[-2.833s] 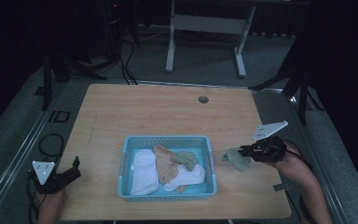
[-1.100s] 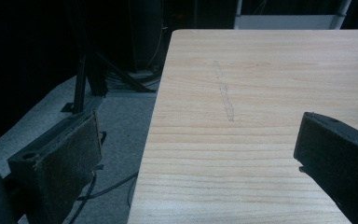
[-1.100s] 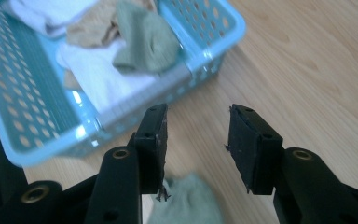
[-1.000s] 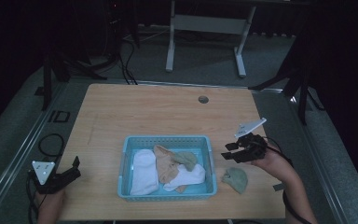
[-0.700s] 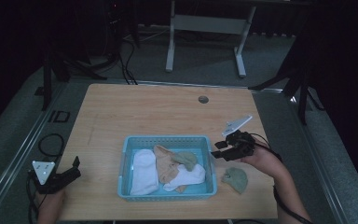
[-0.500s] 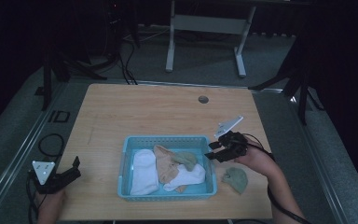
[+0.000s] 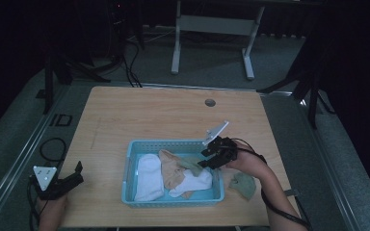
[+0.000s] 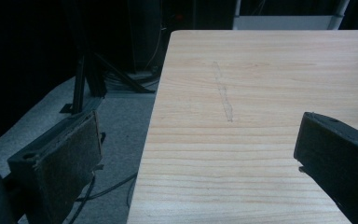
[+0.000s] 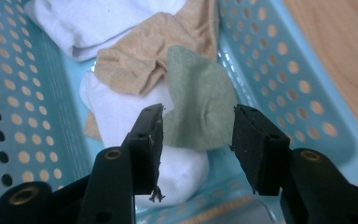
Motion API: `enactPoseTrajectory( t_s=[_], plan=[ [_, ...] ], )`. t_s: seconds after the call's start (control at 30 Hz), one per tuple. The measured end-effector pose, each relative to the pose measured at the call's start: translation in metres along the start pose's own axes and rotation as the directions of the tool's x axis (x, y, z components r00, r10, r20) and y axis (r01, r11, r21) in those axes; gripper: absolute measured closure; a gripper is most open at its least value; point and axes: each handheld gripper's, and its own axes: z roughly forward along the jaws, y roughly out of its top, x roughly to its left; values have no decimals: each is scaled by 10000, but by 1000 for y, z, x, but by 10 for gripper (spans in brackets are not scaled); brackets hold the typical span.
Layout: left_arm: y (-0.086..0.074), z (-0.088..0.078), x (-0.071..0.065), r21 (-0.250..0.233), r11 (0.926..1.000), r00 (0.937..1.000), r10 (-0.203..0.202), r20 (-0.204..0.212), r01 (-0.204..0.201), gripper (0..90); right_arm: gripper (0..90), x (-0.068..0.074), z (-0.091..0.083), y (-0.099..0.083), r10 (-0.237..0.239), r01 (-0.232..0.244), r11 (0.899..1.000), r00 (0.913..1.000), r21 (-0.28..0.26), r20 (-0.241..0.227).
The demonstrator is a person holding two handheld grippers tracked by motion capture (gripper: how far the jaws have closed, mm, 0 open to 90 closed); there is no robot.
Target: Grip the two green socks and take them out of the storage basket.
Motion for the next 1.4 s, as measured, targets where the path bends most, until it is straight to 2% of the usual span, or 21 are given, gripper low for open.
enactPoseTrajectory(
  t_s=[0.2, 0.4, 0.63, 0.73, 0.77, 0.8, 0.87, 0.93, 1.07, 1.3, 1.4],
  plan=[
    [0, 0, 0, -14, 10000, 10000, 10, 1, -10, 4, 526, 4, 22, 9, -117, 129, 9993, 9993, 341, -354],
    [0, 0, 0, -5, 10000, 10000, -19, 19, 19, 4, 541, 5, 40, 15, -247, 276, 9967, 9989, 770, -388],
    [0, 0, 0, -27, 10000, 10000, -19, 24, 19, 4, 569, 6, 51, 17, -325, 368, 9922, 9988, 1187, -378],
    [0, 0, 0, -15, 10000, 10000, -14, 15, 14, 4, 620, 6, 58, 17, -434, 471, 9862, 9987, 1588, -266],
    [0, 0, 0, -17, 10000, 10000, -25, 14, 25, 4, 653, 6, 60, 16, -491, 515, 9851, 9986, 1643, -189],
    [0, 0, 0, -12, 10000, 10000, -31, 15, 31, 4, 726, 7, 60, 16, -668, 676, 9841, 9977, 1645, -103],
    [0, 0, 0, -9, 10000, 10000, -37, 9, 37, 4, 797, 9, 60, 16, -839, 847, 9831, 9964, 1626, -117],
    [0, 0, 0, -6, 10000, 10000, -34, 10, 34, 4, 826, 10, 58, 16, -893, 907, 9825, 9959, 1629, -163],
    [0, 0, 0, -9, 10000, 10000, -28, 2, 28, 4, 840, 13, 52, 20, -1083, 1077, 9835, 9941, 1457, -36],
    [0, 0, 0, -8, 10000, 10000, -40, 18, 41, 4, 842, 16, 29, 27, -1044, 1037, 9909, 9945, 856, 36],
    [0, 0, 0, -8, 10000, 10000, -29, 16, 29, 4, 842, 21, 19, 31, -1265, 1258, 9901, 9919, 624, 74]
  ],
)
